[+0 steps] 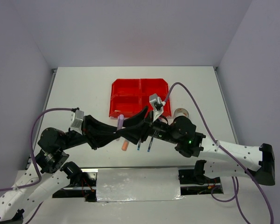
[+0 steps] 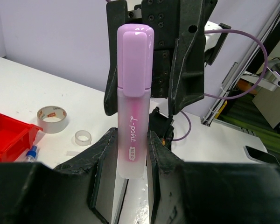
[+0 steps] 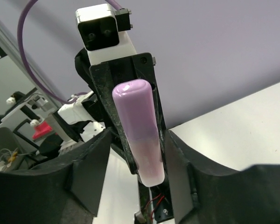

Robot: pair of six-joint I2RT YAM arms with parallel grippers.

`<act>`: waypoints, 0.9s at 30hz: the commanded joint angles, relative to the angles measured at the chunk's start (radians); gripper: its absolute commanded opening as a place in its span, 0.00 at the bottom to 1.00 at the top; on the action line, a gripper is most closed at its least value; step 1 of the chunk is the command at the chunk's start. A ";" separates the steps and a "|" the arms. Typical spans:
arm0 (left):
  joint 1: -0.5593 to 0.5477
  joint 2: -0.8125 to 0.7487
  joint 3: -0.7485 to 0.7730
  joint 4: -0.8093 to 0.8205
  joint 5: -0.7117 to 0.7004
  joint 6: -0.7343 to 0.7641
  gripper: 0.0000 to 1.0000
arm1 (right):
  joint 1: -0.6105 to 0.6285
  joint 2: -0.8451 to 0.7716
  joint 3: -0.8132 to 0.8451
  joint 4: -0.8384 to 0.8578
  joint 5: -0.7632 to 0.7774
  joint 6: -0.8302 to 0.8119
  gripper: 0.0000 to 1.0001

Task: Sort the stationery into containers
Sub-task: Close the pen cap on the pen.

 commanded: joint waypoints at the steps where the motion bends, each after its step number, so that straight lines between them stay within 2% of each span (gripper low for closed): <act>1: 0.003 -0.006 0.025 0.048 -0.005 0.020 0.00 | 0.024 0.009 0.067 -0.012 0.060 -0.030 0.55; 4: 0.001 0.002 0.029 0.039 -0.012 0.023 0.00 | 0.037 0.022 0.087 -0.024 0.080 -0.039 0.44; 8: 0.003 0.019 0.035 0.039 0.007 0.020 0.00 | 0.043 0.033 0.096 -0.032 0.077 -0.055 0.34; 10: 0.001 0.019 0.038 0.043 0.011 0.017 0.00 | 0.043 0.036 0.094 -0.024 0.061 -0.062 0.21; 11: 0.001 0.017 0.041 0.040 0.012 0.017 0.04 | 0.044 0.035 0.091 -0.021 0.056 -0.064 0.15; 12: 0.003 0.017 0.045 0.037 0.009 0.019 0.08 | 0.044 0.033 0.090 -0.012 0.051 -0.064 0.04; 13: 0.003 0.017 0.052 0.027 0.009 0.022 0.21 | 0.043 0.030 0.085 -0.009 0.050 -0.059 0.02; 15: 0.003 0.020 0.060 0.013 -0.003 0.029 0.39 | 0.043 0.028 0.087 -0.006 0.048 -0.055 0.01; 16: 0.003 0.020 0.061 0.017 -0.006 0.028 0.54 | 0.043 0.028 0.090 -0.003 0.039 -0.050 0.00; 18: 0.001 0.029 0.061 0.025 -0.006 0.022 0.66 | 0.044 0.035 0.093 0.001 0.028 -0.044 0.00; 19: 0.003 0.034 0.061 0.028 -0.006 0.020 0.69 | 0.046 0.038 0.097 -0.001 0.027 -0.041 0.00; 22: 0.001 0.052 0.066 0.039 0.001 0.016 0.70 | 0.049 0.044 0.099 -0.001 0.034 -0.036 0.00; 25: 0.001 0.068 0.069 0.037 0.020 0.019 0.61 | 0.052 0.048 0.094 0.007 0.039 -0.033 0.00; 27: 0.001 0.071 0.068 0.033 0.020 0.017 0.61 | 0.055 0.051 0.099 0.005 0.039 -0.030 0.00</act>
